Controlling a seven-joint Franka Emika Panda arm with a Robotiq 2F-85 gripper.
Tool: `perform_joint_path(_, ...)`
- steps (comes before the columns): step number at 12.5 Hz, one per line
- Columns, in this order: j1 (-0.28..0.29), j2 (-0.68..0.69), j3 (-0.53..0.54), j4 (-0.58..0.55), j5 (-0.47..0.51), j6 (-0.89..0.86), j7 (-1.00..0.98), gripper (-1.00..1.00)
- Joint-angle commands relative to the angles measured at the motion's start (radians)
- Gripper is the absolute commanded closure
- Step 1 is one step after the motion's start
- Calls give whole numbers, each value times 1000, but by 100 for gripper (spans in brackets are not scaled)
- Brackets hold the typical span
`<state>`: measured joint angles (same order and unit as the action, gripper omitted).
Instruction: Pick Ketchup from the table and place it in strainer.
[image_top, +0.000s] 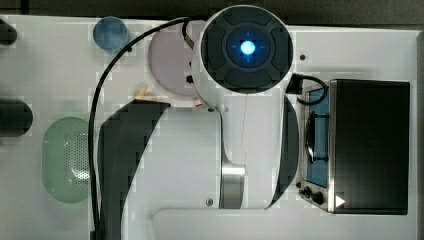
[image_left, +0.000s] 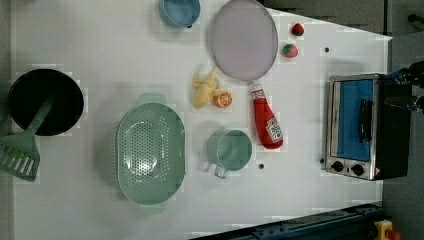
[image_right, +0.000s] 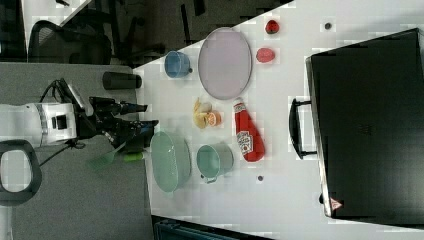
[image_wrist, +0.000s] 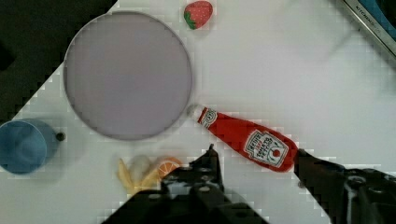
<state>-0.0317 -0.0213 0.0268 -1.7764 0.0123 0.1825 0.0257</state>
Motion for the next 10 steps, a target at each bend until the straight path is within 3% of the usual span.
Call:
perform_joint_path(1,-97,-177,57,-67,9,-121,-9,-59)
perform_joint_path(3,-96,-168,61,-87,9,-111,-11,-100)
perform_joint_path(10,-94,-96,85,-278,9,89,-116,-100)
